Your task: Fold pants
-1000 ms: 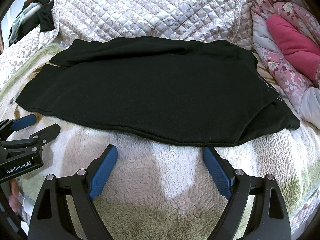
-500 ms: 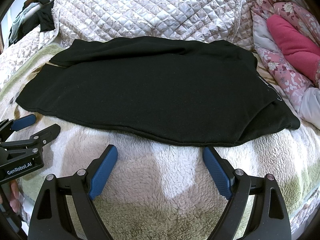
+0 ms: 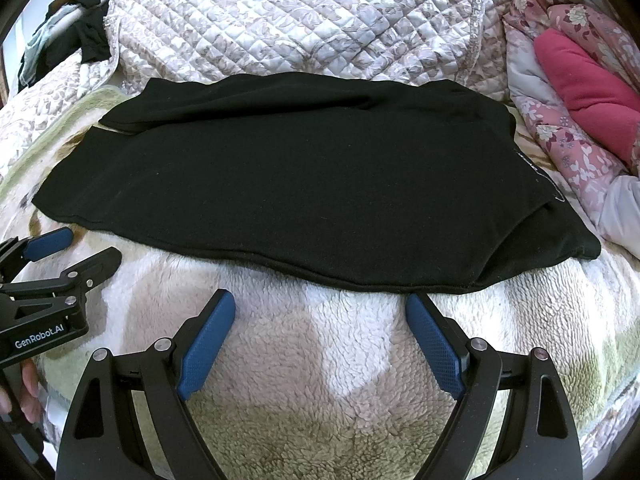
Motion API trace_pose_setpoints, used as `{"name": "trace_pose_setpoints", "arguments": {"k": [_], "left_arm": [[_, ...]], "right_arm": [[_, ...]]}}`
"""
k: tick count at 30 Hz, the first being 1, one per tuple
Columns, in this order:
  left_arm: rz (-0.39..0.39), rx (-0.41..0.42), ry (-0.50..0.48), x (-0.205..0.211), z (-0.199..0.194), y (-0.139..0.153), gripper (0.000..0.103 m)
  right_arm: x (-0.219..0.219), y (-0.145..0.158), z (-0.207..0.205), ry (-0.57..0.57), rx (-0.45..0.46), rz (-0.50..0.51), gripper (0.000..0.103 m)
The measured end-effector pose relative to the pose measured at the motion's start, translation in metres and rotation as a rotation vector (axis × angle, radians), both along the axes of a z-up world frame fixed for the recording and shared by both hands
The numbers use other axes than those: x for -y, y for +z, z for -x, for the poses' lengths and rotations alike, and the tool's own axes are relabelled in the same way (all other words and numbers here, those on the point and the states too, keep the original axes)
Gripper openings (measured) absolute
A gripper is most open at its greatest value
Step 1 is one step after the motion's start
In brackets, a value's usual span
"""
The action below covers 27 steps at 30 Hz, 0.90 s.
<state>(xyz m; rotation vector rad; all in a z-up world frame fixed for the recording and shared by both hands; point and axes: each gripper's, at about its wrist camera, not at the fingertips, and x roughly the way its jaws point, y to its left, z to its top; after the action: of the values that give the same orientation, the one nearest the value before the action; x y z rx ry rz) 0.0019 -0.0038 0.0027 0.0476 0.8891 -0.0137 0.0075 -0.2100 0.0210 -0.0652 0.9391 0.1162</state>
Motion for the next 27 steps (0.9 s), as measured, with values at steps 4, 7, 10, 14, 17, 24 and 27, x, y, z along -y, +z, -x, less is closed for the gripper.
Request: {"name": "trace_pose_setpoints", "arguments": {"k": [4,7,10,14,17,24,27], "left_arm": [[0.001,0.0,-0.001,-0.0001,0.0,0.0,0.085],[0.0,0.0,-0.001,0.0004,0.0001,-0.0001,0.085],[0.001,0.001,0.0,0.0005,0.0003,-0.0002,0.085],[0.0,0.001,0.001,0.0011,-0.0002,0.0003,0.085],[0.001,0.002,0.001,0.0003,0.0004,-0.0004,0.085],[0.001,0.006,0.001,0.0031,-0.0003,0.0009,0.085],[0.005,0.006,0.002,0.0035,-0.0008,0.0013,0.085]], "right_arm": [[0.0003,0.0002,0.0002,0.002,-0.001,0.0,0.087],[0.0002,0.0003,-0.0014,0.002,-0.003,-0.001,0.088],[0.0,-0.0001,-0.002,0.002,-0.003,-0.002,0.088],[-0.0001,-0.0002,-0.0014,0.002,-0.003,-0.001,0.088],[0.0007,0.0,-0.0019,0.003,-0.004,-0.003,0.088],[0.0005,0.0005,-0.001,0.003,-0.003,-0.002,0.088],[0.0011,0.0002,-0.0013,0.002,0.002,-0.004,0.088]]}}
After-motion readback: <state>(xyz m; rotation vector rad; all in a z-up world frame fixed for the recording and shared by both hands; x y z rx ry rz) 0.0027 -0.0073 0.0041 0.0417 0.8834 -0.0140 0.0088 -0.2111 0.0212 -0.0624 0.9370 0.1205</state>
